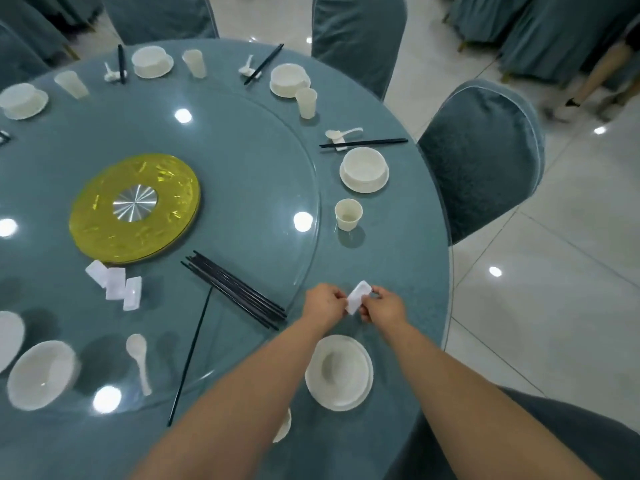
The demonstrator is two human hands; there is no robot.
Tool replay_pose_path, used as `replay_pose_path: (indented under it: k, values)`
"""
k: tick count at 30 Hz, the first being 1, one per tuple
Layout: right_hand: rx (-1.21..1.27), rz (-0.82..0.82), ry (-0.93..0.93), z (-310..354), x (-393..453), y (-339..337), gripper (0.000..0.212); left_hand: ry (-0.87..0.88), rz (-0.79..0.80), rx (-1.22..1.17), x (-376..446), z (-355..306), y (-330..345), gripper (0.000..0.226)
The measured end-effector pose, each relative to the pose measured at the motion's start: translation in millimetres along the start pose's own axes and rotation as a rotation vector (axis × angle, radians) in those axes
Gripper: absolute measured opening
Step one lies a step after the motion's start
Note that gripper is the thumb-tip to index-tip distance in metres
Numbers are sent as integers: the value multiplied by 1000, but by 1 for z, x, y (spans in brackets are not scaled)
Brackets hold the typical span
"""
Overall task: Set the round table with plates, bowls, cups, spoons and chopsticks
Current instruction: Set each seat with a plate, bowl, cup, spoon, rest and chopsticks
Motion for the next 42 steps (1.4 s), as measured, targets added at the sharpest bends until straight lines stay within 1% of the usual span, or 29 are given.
replay_pose_path:
  k: [6, 8, 14, 17, 20, 25, 28, 30, 34, 37, 40, 42]
  values:
    - [-249, -85, -72, -1, 22, 17, 23, 40, 16, 53, 26, 8, 6, 15]
    - [-308, -84, -91, 0, 24, 19, 21, 42, 18, 51, 31, 10, 7, 16]
    - [-378, -142, -105, 3, 27, 25, 31, 62, 48, 109, 39, 13, 8, 18]
    - [-397, -165, -110, 4, 21, 26, 30, 82, 16, 98, 34, 17, 0, 20]
    - [-417, -187, -146, 12, 5, 32, 33, 106, -55, 94, 23, 24, -21, 22]
    - [-529, -34, -324, 28, -31, 74, 28, 116, -233, 79, -3, 62, -66, 21]
    - [-632, 50, -409, 34, -51, 103, 24, 36, -352, 87, -21, 104, -90, 19]
    - [-689, 101, -452, 37, -64, 123, 22, -44, -390, 95, -34, 139, -103, 17]
    - [-756, 207, -554, 40, -83, 162, 18, -249, -377, 141, -59, 211, -119, 18]
    - [-865, 258, -626, 39, -91, 186, 16, -346, -318, 196, -68, 245, -119, 23]
    - [-1007, 285, -665, 32, -95, 209, 15, -348, -284, 270, -67, 266, -117, 28]
    - [-1091, 297, -683, 27, -93, 220, 16, -313, -274, 289, -64, 271, -117, 23]
Point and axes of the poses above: each hand's wrist, its own x-axis towards the middle knuckle, its own y-axis out of the palm, z = x × y, the point moved 1 cm from there along x, towards the middle knuckle, and after that the axes turned 4 degrees about x, right-handed, at the moved point
